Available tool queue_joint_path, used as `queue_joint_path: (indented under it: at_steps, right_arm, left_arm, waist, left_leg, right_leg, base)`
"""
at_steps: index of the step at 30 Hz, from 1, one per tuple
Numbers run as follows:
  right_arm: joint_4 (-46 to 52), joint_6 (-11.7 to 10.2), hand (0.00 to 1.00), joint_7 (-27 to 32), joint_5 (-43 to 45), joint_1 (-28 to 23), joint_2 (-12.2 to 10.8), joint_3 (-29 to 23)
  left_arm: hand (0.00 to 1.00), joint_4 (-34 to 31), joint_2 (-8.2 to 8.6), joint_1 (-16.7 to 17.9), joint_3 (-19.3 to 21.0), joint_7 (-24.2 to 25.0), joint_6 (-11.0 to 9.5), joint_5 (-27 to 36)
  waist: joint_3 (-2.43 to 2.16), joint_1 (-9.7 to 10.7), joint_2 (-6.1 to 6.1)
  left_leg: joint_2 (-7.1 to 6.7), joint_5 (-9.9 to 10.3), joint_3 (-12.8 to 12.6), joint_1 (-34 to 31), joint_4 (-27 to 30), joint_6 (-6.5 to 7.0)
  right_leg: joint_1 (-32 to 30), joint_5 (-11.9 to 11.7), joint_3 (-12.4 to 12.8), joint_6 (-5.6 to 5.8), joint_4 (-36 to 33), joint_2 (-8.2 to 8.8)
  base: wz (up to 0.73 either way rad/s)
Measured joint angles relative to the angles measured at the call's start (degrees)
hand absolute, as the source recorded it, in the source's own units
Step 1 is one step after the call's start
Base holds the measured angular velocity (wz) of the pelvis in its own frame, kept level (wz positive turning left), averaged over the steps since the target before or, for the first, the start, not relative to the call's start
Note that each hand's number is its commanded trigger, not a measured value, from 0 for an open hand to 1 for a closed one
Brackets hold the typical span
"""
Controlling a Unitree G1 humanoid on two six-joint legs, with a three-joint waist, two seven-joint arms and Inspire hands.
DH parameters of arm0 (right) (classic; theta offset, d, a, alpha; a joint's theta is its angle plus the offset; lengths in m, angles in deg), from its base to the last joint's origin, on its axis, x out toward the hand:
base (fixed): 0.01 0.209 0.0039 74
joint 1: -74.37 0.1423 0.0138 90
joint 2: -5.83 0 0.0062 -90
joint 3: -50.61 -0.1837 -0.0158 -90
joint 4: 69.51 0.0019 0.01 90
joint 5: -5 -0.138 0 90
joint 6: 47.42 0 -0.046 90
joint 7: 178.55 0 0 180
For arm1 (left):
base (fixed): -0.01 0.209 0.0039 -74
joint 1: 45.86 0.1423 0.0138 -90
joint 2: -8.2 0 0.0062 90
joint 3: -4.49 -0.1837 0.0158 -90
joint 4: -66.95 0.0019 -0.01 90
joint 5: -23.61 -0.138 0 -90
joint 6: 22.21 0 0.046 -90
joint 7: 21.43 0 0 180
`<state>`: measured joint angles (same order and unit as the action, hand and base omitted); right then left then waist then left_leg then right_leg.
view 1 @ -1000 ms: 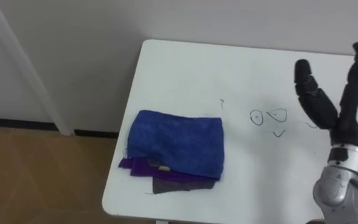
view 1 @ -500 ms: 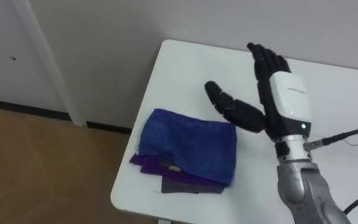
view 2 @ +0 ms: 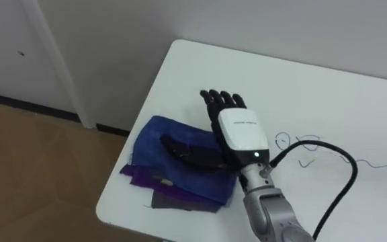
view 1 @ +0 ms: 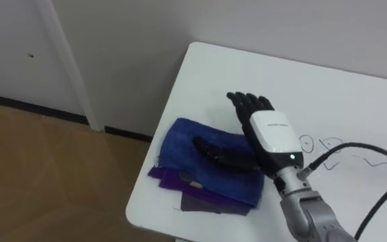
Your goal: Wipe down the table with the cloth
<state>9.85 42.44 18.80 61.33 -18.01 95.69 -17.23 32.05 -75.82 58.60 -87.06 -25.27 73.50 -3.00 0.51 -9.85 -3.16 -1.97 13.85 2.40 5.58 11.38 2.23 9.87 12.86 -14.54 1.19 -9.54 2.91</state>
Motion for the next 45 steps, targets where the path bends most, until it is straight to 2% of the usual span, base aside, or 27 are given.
queue_joint_path:
  at_steps: [9, 15, 20, 24, 32, 37, 45]
  right_arm:
    - [-0.2, -0.2, 0.0, 0.0, 4.9, -1.6, 0.1, 1.4]
    - [-4.9, -1.0, 0.0, 0.3, 5.2, -3.0, 0.1, 1.6]
    - [-5.1, -1.0, 0.0, 1.3, 7.0, -4.5, 0.1, 1.5]
    - [-5.1, -0.6, 0.0, 1.9, 7.5, -4.7, 0.1, 1.5]
    - [-5.2, -0.7, 0.0, 6.8, 11.6, -5.7, 0.1, 1.3]
    - [-4.5, -2.4, 0.0, 10.2, 14.3, -5.7, 0.1, 1.1]
    - [-2.2, -2.9, 0.0, 14.1, 16.5, -5.7, -0.1, 1.3]
  left_arm:
    - [0.0, -1.3, -0.17, 1.0, -1.1, 0.6, 0.0, 0.0]
    - [0.0, -1.2, -0.6, 1.4, -2.0, 0.7, -0.1, 0.0]
    - [0.0, -1.3, -0.66, 1.2, -2.0, 0.7, 0.0, 0.0]
    - [0.0, -1.2, -0.66, 1.1, -2.0, 0.7, 0.2, 0.0]
    - [0.0, 0.0, -0.64, 1.1, -2.1, 0.7, 0.4, 0.0]
    - [0.0, 0.5, -0.63, 0.9, -2.0, 0.6, 0.2, 0.0]
    - [0.0, 1.4, -0.51, 0.8, -3.1, 0.3, 0.2, 0.0]
  waist:
    - [-0.25, -0.1, -0.04]
    - [-0.26, 0.0, -0.24]
    - [-0.32, 0.3, -0.09]
    - [-0.39, 0.3, 0.13]
    - [-0.63, 0.6, 0.99]
    - [-0.72, 0.7, 1.13]
    - [-0.73, 0.6, 1.13]
  left_leg:
    - [0.03, 0.0, 0.2, 0.3, -0.1, -0.01]
    - [-0.04, 0.0, 0.1, 1.0, -0.6, -0.01]
    - [-0.2, 0.0, 0.1, 0.9, -0.6, -0.01]
    - [-0.26, 0.0, 0.1, 0.8, -0.4, 0.0]
    - [-0.43, 0.0, 0.1, 0.2, 0.2, 0.01]
    - [-0.44, 0.0, 0.1, 0.1, 0.3, 0.04]
    - [-0.48, 0.0, 0.1, 0.1, 0.5, 0.07]
  right_leg:
    - [0.2, 0.0, 0.0, 0.0, 0.0, -0.08]
    - [1.1, 0.0, 0.0, 0.0, 0.6, -0.03]
    - [1.2, 0.0, -1.3, 0.01, 0.9, 0.18]
    - [1.2, 0.0, -1.4, 0.01, 0.9, 0.23]
    - [1.0, 0.0, -1.3, 0.02, 0.9, 0.31]
    - [1.0, 0.0, -1.3, 0.02, 0.9, 0.32]
    - [1.1, 0.0, -1.1, 0.03, 0.9, 0.32]
  base:
    - [0.01]
    - [-0.01]
    - [0.0]
    - [0.0]
    - [0.01]
    - [0.0]
    - [0.0]
